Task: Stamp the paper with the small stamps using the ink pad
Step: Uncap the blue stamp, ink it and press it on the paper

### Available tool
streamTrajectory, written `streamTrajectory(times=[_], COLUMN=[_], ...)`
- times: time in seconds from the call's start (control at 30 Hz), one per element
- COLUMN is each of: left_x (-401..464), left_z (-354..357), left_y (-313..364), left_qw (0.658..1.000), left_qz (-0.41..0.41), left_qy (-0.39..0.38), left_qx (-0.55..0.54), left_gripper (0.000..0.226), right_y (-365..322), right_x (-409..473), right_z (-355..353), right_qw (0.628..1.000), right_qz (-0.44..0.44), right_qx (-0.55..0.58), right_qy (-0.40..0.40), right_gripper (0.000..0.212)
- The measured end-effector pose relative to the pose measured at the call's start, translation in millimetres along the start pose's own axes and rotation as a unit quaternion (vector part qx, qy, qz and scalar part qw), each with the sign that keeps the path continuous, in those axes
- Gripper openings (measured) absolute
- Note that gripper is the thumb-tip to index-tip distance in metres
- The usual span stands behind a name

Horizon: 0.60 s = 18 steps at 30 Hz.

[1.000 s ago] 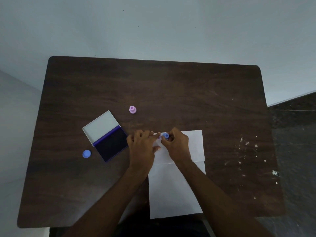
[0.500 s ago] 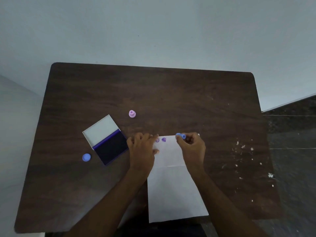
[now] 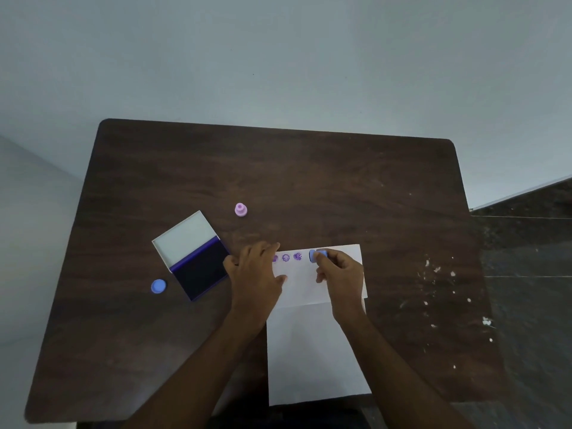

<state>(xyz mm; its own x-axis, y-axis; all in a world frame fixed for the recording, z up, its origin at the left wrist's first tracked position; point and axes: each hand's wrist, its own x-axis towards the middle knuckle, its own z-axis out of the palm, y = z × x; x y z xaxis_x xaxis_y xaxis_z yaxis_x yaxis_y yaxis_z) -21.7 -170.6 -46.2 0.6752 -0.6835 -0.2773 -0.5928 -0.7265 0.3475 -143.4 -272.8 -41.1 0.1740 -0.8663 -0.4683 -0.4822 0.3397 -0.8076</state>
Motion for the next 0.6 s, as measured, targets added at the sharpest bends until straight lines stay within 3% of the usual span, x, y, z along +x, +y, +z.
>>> streamTrajectory(times=[0.13,0.3,0.47,0.6], left_x=[-10,-28,-55,-71], left_z=[-9,-20,-34,-48], left_y=[-9,-34,-70,-106], left_qw=[0.999,0.99,0.958,0.937], left_qz=[-0.019,-0.068,-0.132,-0.164], left_qy=[0.036,0.074,0.085,0.154], left_qx=[-0.022,-0.095,-0.241,-0.268], left_gripper=[0.062,0.04,0.024,0.019], right_y=[-3,-12,-29,-34], right_x=[-2,-12,-39,-65], right_z=[5,19,50,82], right_qw=[0.999,0.996,0.972,0.943], right_qz=[0.02,0.04,0.082,0.105], right_qx=[0.023,0.052,0.149,0.154], right_qy=[-0.009,-0.055,-0.162,-0.277], right_gripper=[0.007,0.017,0.004,0.017])
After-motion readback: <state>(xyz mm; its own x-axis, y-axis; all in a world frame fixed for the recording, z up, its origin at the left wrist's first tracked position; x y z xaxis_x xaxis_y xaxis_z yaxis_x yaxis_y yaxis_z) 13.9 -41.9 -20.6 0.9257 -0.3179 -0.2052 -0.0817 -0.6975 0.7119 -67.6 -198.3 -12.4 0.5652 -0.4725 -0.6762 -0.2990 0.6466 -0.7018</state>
